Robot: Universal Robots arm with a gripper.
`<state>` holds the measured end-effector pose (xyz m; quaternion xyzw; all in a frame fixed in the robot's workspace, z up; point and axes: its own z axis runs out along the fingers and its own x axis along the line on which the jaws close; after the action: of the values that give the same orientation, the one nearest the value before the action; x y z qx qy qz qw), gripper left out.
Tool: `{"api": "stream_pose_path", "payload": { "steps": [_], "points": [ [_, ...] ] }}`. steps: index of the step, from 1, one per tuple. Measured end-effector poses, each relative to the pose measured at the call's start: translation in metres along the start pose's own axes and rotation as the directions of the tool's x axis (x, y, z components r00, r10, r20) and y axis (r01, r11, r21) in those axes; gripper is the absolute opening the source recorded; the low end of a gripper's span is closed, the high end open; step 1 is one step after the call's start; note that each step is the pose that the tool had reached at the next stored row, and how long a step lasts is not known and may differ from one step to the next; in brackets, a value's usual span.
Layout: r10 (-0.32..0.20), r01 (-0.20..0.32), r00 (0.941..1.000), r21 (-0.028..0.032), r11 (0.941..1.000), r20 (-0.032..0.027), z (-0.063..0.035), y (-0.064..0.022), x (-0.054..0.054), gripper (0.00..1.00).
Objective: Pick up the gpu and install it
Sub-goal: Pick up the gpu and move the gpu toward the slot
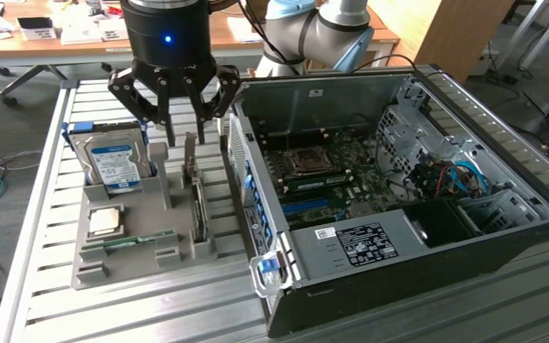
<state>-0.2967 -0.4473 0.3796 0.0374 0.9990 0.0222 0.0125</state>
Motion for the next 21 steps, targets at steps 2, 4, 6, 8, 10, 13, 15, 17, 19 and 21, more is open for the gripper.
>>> {"api": "stream_pose_path", "payload": {
  "steps": [2, 4, 6, 8, 10, 13, 15, 17, 19, 21],
  "points": [
    [0.0, 0.0, 1.0, 0.0, 1.0, -0.0001, 0.0029, -0.0001, 0.0, 0.43],
    [0.0, 0.0, 1.0, 0.0, 1.0, -0.0001, 0.0049, -0.0002, 0.0, 0.43],
    [0.0, 0.0, 1.0, 0.0002, 1.0, -0.0002, 0.005, -0.0002, 0.0, 0.43],
    [0.0, 0.0, 1.0, 0.0002, 1.0, -0.0002, 0.005, -0.0003, 0.0, 0.43],
    [0.0, 0.0, 1.0, 0.0001, 1.0, -0.0001, 0.0051, -0.0003, 0.0, 0.43],
    [0.0, 0.0, 1.0, -0.0007, 1.0, 0.0001, 0.006, -0.0003, 0.0, 0.43],
    [0.0, 0.0, 1.0, -0.0021, 1.0, -0.0002, 0.008, -0.0004, 0.0, 0.43],
    [0.0, 0.0, 1.0, -0.003, 1.0, -0.0003, 0.0106, -0.0005, 0.0, 0.43],
    [0.0, 0.0, 1.0, -0.0038, 1.0, -0.0004, 0.013, -0.0006, 0.0, 0.43],
    [0.0, 0.0, 1.0, -0.004, 1.0, -0.0004, 0.015, -0.0007, 0.0, 0.43]
  ]
}}
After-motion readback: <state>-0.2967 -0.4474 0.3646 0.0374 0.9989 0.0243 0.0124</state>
